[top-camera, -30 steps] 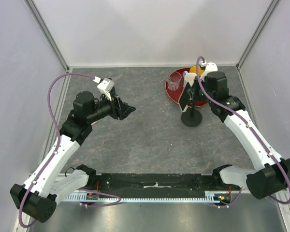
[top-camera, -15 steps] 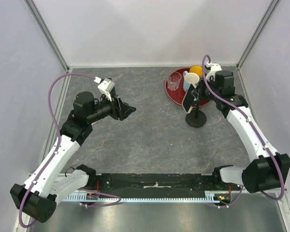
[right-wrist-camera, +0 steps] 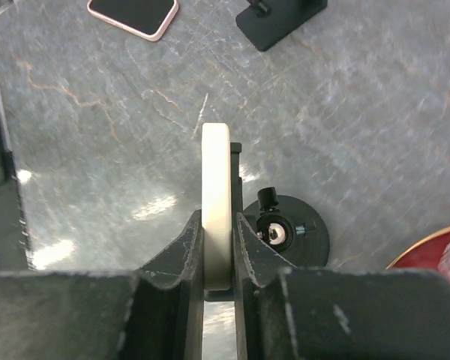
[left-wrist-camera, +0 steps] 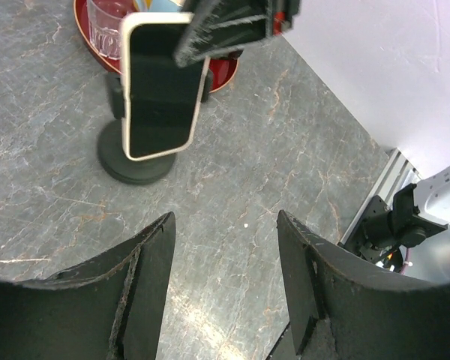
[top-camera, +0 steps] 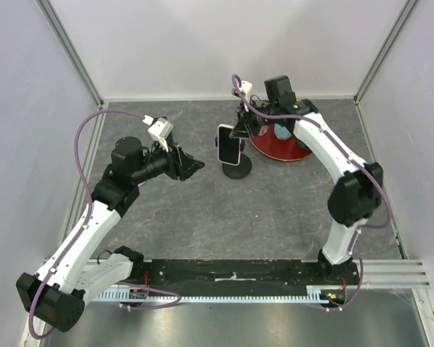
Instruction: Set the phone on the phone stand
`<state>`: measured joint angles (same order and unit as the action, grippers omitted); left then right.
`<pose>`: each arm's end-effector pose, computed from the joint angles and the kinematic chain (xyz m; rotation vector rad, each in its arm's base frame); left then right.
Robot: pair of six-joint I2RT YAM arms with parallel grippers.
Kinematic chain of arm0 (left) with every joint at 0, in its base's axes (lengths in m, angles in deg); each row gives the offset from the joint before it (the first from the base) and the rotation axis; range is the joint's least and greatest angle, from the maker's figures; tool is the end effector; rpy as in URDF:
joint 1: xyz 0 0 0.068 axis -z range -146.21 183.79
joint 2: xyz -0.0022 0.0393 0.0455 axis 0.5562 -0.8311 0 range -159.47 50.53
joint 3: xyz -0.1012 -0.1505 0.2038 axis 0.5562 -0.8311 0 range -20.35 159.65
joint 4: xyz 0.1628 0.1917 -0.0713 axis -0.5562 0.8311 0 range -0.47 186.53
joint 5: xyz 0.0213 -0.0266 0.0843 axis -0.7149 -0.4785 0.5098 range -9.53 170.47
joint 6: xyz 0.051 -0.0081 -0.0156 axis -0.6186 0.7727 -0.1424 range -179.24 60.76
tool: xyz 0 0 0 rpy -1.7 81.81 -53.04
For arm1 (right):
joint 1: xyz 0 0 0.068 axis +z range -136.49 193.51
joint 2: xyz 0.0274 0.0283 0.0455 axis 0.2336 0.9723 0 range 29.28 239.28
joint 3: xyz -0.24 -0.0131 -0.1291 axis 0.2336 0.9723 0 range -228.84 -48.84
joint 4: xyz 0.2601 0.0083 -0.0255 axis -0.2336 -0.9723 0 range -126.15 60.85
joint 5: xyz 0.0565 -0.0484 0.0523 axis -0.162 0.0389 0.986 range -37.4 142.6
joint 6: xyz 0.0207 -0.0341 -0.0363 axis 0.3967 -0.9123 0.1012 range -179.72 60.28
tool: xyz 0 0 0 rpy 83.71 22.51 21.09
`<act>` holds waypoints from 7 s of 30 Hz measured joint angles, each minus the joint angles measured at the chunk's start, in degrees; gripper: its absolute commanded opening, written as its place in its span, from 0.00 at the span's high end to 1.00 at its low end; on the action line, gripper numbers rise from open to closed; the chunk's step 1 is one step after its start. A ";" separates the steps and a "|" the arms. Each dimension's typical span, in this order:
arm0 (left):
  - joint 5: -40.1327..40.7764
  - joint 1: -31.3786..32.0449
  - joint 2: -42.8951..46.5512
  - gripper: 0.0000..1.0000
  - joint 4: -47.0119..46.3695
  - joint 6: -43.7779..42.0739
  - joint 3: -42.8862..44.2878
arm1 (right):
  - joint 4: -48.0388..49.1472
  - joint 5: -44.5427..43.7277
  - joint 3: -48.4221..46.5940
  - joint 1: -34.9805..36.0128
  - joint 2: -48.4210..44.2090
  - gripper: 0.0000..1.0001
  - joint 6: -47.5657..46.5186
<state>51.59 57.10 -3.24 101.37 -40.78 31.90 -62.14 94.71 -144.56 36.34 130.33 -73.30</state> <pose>0.1886 -0.1001 0.3556 0.4531 1.8269 -0.9635 0.3585 0.1769 0.3473 -1.0502 1.9131 0.9070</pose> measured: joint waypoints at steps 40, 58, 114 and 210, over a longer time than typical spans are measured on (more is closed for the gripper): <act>0.26 -0.37 -5.97 0.39 -1.20 0.00 -0.94 | -12.17 20.11 -44.50 -8.44 34.88 1.00 -22.53; 0.22 -0.37 -5.97 0.38 -1.22 0.00 -0.94 | -6.45 11.10 -39.23 -7.15 33.59 0.02 -17.14; -1.55 -1.86 -5.31 0.40 -1.68 0.52 -0.94 | 29.77 -33.46 5.25 7.13 5.03 1.00 9.99; 36.02 -16.17 -57.20 0.00 3.93 -7.19 36.81 | 26.16 -48.24 11.96 7.78 -17.09 0.02 9.14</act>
<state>87.61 40.93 -60.44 105.30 -47.97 68.71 -35.98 46.47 -132.60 44.12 113.24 -64.17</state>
